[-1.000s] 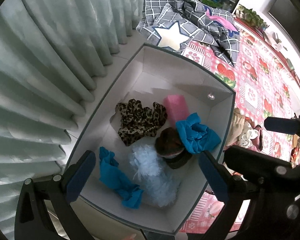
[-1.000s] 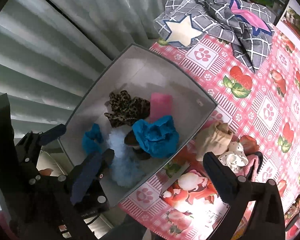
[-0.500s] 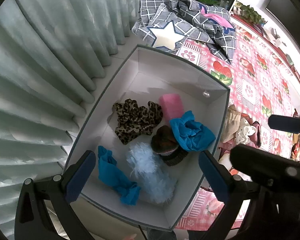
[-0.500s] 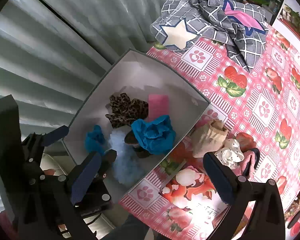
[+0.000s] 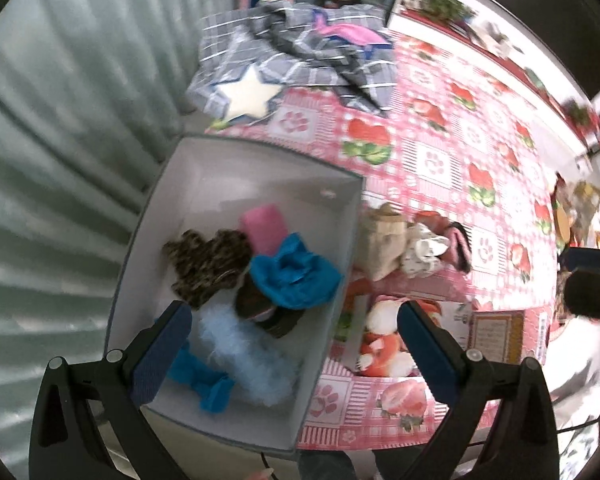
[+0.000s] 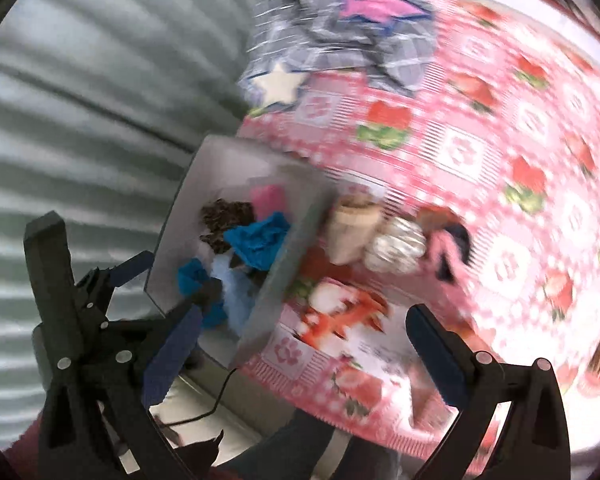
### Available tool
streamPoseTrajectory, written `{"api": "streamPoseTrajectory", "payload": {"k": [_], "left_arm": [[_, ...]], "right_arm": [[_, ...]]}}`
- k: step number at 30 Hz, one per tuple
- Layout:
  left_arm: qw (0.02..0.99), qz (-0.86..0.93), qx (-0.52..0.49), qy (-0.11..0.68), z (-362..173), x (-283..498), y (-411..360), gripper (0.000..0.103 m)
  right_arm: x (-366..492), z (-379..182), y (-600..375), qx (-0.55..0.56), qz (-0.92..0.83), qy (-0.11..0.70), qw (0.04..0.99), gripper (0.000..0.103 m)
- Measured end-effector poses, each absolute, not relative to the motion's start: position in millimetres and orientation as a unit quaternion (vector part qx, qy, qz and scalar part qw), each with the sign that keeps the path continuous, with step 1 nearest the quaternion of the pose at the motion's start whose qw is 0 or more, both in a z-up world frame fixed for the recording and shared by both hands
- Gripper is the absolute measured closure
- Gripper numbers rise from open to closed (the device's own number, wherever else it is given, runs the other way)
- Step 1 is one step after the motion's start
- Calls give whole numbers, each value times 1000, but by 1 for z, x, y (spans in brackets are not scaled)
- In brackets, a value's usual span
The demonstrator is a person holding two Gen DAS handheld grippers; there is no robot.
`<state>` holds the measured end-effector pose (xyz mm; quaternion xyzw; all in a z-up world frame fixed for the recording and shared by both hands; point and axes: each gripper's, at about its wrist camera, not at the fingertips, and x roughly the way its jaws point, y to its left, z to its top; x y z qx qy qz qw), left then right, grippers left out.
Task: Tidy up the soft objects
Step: 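Move both grippers toward the polka-dot scrunchie and pink-black sock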
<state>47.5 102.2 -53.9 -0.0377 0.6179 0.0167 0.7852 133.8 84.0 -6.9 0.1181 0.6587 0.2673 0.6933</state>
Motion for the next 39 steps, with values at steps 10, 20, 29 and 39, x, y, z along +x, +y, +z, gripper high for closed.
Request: {"api": "streamPoseTrajectory", "payload": {"k": [10, 20, 29, 39], "left_arm": [[772, -58, -5, 633, -61, 69, 35, 0], [743, -96, -50, 660, -75, 84, 1, 0], [723, -63, -57, 686, -108, 97, -15, 0], [675, -20, -4, 737, -169, 129, -42, 0]], "right_arm": [[159, -53, -27, 197, 181, 694, 668, 0], [209, -148, -13, 139, 220, 742, 618, 0], [233, -227, 55, 20, 284, 753, 593, 0], [242, -258, 13, -28, 211, 739, 640, 0]]}}
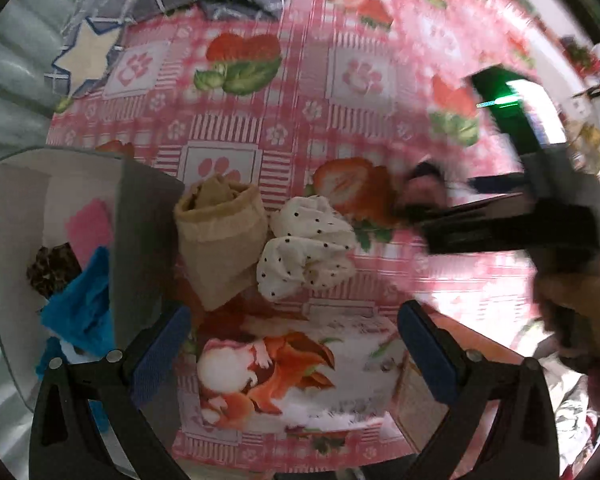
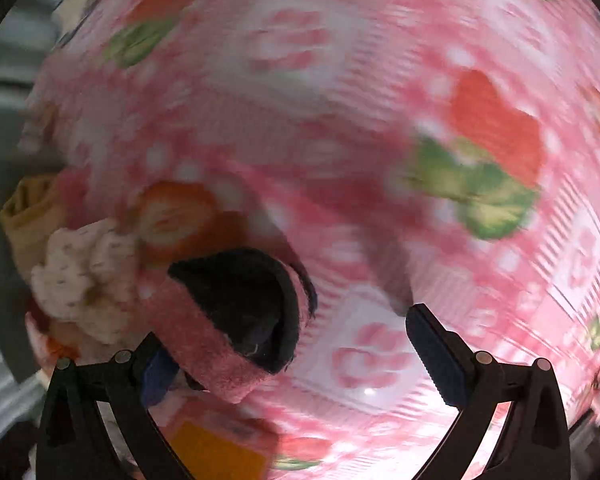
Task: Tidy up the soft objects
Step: 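Move both grippers toward the polka-dot scrunchie and pink-black sock, then grasp the pink-black sock with the right gripper while the left gripper grasps the polka-dot scrunchie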
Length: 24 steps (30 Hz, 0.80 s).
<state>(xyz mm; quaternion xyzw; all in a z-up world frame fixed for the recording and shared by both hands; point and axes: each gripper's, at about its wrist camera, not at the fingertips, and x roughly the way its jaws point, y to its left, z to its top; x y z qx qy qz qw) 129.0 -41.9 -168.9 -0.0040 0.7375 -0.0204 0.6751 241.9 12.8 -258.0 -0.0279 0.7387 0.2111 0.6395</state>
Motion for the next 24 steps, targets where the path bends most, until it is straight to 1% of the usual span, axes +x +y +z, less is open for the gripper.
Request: {"api": "streamPoseTrajectory", "payload": {"k": [4, 7, 10, 12, 15, 17, 19, 21, 24], "left_arm": [[646, 1, 26, 763, -197, 142, -49, 0], [623, 4, 24, 782, -216, 149, -51, 0], [604, -9, 7, 797, -233, 158, -55, 0], [602, -38, -24, 797, -237, 168, -64, 0], [620, -123, -75, 771, -223, 189, -93, 0], [644, -157, -73, 745, -204, 198, -113, 0], [670, -163, -49, 722, -183, 201, -124, 0], [686, -154, -34, 710, -170, 201, -119, 0], [698, -124, -28, 705, -159, 200, -87, 0]], "right_arm": [[242, -268, -24, -4, 190, 749, 634, 0], [236, -271, -38, 3, 186, 751, 634, 0], [228, -272, -53, 18, 183, 748, 638, 0], [221, -274, -64, 26, 183, 746, 640, 0], [216, -276, -82, 33, 176, 745, 642, 0], [214, -274, -101, 40, 166, 743, 647, 0], [212, -271, -121, 43, 156, 739, 653, 0], [212, -267, -136, 49, 146, 737, 658, 0], [211, -261, -157, 68, 134, 729, 668, 0]]}}
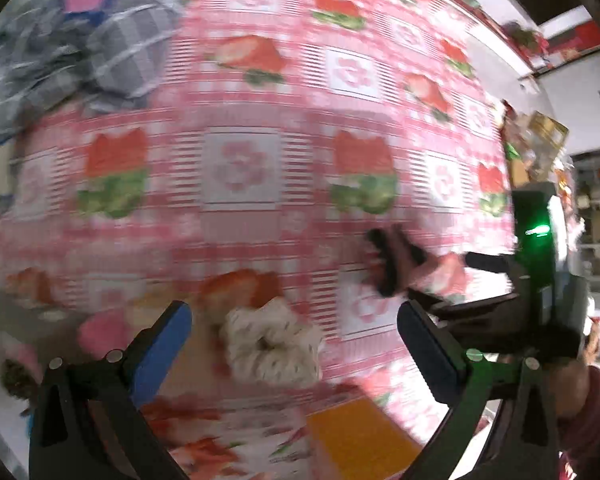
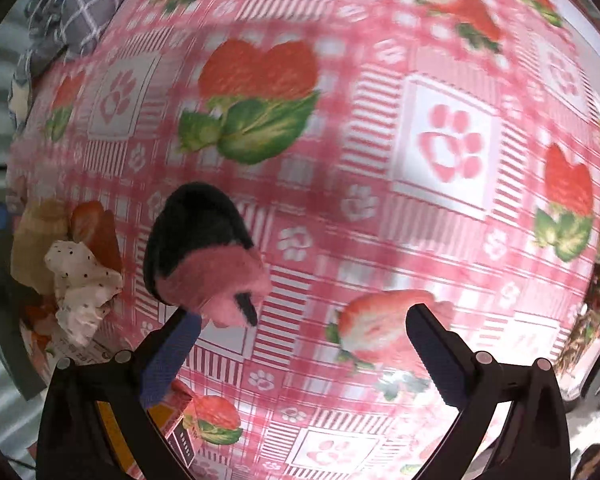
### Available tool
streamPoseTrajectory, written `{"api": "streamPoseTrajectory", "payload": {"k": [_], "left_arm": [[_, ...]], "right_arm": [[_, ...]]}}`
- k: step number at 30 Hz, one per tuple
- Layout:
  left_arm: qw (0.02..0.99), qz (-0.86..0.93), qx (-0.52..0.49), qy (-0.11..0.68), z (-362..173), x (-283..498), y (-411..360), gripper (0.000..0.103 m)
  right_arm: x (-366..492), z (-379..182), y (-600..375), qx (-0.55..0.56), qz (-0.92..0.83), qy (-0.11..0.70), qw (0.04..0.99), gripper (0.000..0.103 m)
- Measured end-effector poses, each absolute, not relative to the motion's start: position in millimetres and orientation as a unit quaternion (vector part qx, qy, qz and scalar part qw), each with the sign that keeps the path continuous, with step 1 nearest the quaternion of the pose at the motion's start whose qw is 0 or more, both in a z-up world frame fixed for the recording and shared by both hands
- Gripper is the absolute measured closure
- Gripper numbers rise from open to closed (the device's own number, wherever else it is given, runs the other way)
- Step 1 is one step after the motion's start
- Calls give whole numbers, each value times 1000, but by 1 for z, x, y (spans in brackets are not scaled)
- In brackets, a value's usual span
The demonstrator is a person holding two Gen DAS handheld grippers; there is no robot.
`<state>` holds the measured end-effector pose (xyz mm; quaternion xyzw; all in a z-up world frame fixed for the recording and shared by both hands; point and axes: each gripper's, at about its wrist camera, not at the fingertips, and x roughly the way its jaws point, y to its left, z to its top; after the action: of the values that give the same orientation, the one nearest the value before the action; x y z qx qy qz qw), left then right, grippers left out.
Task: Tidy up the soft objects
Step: 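Grasp the pink-black sock with the right gripper while the left gripper grasps the polka-dot scrunchie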
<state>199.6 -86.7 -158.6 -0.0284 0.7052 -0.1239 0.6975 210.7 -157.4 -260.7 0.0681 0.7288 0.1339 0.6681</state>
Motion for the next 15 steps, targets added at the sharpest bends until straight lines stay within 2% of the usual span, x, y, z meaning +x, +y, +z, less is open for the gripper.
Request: {"api": "streamPoseTrajectory", "payload": {"k": [4, 15], "left_arm": [[684, -87, -33, 724, -163, 197, -55, 0], [668, -101, 41, 736, -194, 183, -101, 0]], "right_arm": [[206, -254, -168, 91, 142, 717, 676, 0], [218, -270, -148, 49, 153, 706, 690, 0]]}}
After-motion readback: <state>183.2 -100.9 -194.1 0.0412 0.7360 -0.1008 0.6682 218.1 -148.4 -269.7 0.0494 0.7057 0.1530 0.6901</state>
